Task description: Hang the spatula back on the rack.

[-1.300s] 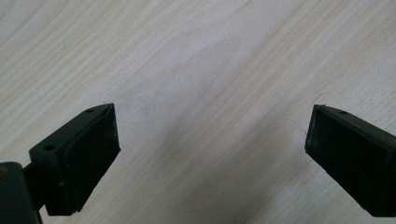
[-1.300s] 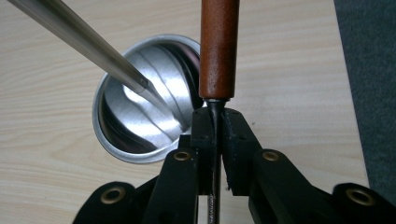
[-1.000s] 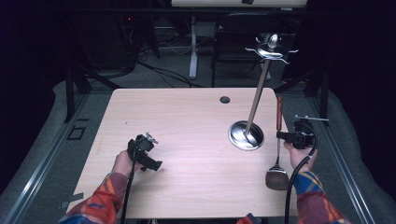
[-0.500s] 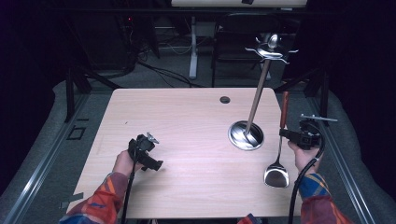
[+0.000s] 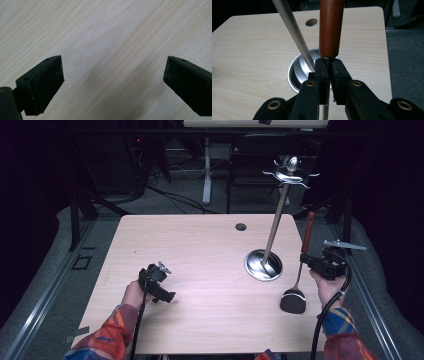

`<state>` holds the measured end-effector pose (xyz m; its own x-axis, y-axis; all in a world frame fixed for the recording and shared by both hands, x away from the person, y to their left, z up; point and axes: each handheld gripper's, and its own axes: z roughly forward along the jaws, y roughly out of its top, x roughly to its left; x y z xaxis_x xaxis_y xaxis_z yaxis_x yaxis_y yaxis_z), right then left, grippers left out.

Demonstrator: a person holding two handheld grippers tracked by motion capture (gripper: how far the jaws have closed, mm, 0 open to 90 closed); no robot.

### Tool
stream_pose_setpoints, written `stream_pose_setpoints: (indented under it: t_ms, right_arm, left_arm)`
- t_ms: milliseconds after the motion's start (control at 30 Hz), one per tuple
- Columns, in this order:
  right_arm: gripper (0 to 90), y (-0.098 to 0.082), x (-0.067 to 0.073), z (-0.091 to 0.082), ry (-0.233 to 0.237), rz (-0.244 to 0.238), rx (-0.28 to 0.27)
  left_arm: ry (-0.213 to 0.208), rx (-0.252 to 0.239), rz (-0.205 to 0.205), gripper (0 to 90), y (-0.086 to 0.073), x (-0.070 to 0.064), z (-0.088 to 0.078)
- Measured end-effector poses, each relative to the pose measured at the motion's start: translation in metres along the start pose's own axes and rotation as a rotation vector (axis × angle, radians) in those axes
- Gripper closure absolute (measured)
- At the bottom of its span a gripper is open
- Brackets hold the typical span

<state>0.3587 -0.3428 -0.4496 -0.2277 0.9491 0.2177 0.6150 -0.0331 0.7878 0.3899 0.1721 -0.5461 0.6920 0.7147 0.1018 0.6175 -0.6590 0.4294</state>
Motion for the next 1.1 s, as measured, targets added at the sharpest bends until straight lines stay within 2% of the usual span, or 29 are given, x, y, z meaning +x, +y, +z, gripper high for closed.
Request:
stream_pose_setpoints:
  t_ms: [233,433,700,867,1100]
  right_arm:
    - [84.3,0.004,0.006,-0.010,-0.012,-0.035,-0.053]
    - [84.1,0.009,0.017,-0.016,-0.008,-0.085,-0.086]
    - [84.2,0.014,0.031,-0.018,-0.030,-0.167,-0.094]
    - [84.1,0.019,0.039,-0.020,-0.014,-0.206,-0.096]
    - [84.1,0.026,0.046,-0.021,0.019,-0.234,-0.099]
  left_arm:
    - [0.001,0.003,0.004,3.0,0.000,0.000,0.001]
    - [-0.004,0.005,0.003,2.9,0.000,-0.001,0.001]
    - [-0.004,0.006,0.009,2.9,0.000,-0.001,0.002]
    - [-0.003,0.007,0.010,2.9,0.001,-0.001,0.002]
    - [-0.002,0.007,0.009,2.9,0.000,-0.001,0.002]
